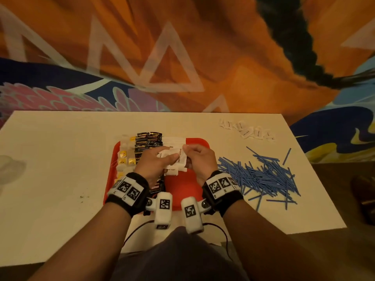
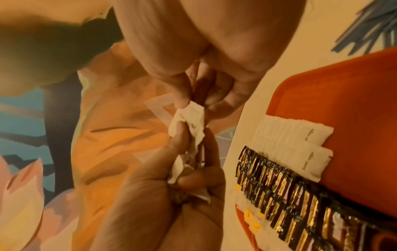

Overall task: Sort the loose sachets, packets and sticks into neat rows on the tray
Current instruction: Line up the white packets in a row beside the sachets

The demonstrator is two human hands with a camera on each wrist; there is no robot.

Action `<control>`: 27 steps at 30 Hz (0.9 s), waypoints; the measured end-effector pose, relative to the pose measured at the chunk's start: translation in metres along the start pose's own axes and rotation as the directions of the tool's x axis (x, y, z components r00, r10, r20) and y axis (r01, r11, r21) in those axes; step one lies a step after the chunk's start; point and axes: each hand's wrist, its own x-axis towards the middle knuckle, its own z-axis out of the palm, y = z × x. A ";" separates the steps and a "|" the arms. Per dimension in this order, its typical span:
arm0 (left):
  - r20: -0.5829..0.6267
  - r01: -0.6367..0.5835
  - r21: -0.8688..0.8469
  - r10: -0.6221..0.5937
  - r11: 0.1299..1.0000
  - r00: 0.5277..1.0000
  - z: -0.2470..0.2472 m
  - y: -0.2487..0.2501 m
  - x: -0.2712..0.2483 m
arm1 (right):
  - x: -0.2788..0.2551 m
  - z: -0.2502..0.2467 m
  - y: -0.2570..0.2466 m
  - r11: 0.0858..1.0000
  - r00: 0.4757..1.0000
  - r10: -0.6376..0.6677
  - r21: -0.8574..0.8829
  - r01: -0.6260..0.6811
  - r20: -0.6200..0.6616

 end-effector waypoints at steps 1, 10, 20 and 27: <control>0.001 0.004 0.011 -0.004 1.000 1.000 -0.003 0.001 0.000 | -0.001 0.003 0.001 1.000 1.000 0.007 0.024 -0.007 -0.012; 0.038 0.060 -0.015 -0.059 0.998 0.998 -0.018 -0.005 -0.003 | -0.003 0.018 0.014 0.994 0.999 0.022 0.105 -0.019 -0.029; -0.065 0.107 -0.028 -0.109 0.994 0.992 -0.014 -0.027 0.005 | 0.008 -0.004 0.024 0.994 0.985 0.079 -0.081 -0.067 0.155; -0.084 0.068 0.297 -0.044 0.952 0.995 -0.019 -0.050 0.014 | 0.033 -0.021 0.024 0.818 0.893 0.138 -0.558 0.141 0.428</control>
